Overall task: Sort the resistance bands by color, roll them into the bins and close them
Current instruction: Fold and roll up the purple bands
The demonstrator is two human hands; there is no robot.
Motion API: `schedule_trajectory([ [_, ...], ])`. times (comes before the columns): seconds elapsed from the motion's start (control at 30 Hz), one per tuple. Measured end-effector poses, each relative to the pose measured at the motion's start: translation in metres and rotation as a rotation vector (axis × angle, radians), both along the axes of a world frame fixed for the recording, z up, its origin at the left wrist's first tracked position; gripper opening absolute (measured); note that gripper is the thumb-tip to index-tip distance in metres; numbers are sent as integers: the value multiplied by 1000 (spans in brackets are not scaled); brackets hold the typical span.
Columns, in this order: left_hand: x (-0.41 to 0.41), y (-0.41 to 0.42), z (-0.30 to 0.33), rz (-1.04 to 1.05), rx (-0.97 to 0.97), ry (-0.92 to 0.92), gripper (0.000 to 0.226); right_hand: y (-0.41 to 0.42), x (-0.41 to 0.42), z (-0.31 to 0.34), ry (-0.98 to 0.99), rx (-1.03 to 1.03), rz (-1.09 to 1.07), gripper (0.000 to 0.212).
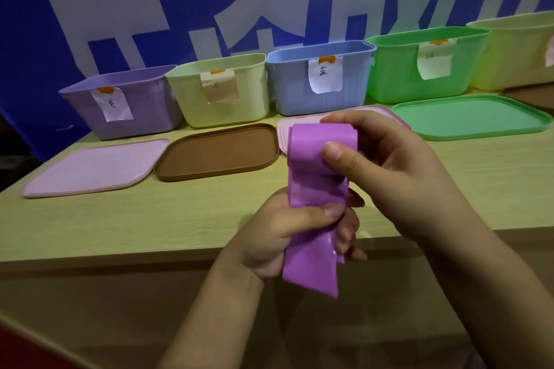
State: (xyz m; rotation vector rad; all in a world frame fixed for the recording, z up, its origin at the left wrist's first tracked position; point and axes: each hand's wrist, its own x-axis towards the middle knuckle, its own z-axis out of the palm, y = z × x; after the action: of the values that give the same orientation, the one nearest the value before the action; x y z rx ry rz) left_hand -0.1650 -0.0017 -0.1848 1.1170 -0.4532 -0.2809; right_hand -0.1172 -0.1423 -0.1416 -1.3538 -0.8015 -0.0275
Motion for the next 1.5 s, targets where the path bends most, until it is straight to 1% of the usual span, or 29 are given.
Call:
schedule_trajectory([
  [0.07,0,0,-3,-63,-73,36,19,-2,2,0,-13,-11,1,25],
  [0.13,1,1,-6,-78,-106,45,20,-2,3,0,-44,-41,-2,25],
  [0.23,0,2,-9,-48,-107,44,30,-2,3,-4,-96,-87,-38,25],
  [0.3,-1,1,-10,15,-92,42,33,-2,1,-6,-124,-101,-49,28],
  [0.37,-4,1,-10,75,-67,15,30,-2,-1,-8,-134,-119,-52,29],
  [0.5,-7,7,-10,33,-22,-26,23,-2,-5,-12,-201,-159,-77,30],
  [0.6,-9,5,-12,35,-30,-39,19,-2,-7,-14,-214,-206,-80,32],
  [0.67,-10,4,-14,44,-55,-34,18,-1,-8,-15,-263,-245,-95,34],
  [0.73,-11,2,-14,46,-100,-2,25,1,-8,-18,-314,-284,-109,38],
  [0.77,-12,2,-12,62,-109,22,32,1,-8,-19,-335,-306,-118,41],
  [0.83,-13,1,-10,144,-71,66,51,2,-7,-21,-362,-333,-135,43],
  [0.97,-12,-3,-3,327,18,132,78,4,-7,-24,-372,-288,-125,37],
  [1.0,-12,-4,-2,371,27,144,80,5,-8,-25,-371,-276,-119,36],
  [1.1,-11,-5,-2,460,92,126,74,6,-8,-27,-372,-258,-81,36],
  [1.17,-12,-5,-1,518,184,106,72,5,-6,-27,-320,-232,-25,34],
  [1.2,-13,-6,-1,541,222,92,72,3,-4,-26,-239,-199,30,35],
  [1.3,-17,-9,0,544,231,33,64,-8,-1,-23,123,-68,348,38],
  [1.33,-18,-9,1,523,218,15,59,-10,-2,-22,224,-44,446,39],
  [1.37,-18,-9,3,493,201,6,54,-11,-2,-21,282,-40,484,41],
  [1.43,-18,-8,6,431,151,10,47,-10,1,-22,292,-99,406,44],
  [1.5,-16,-5,6,389,119,8,44,-8,2,-21,243,-184,325,44],
])
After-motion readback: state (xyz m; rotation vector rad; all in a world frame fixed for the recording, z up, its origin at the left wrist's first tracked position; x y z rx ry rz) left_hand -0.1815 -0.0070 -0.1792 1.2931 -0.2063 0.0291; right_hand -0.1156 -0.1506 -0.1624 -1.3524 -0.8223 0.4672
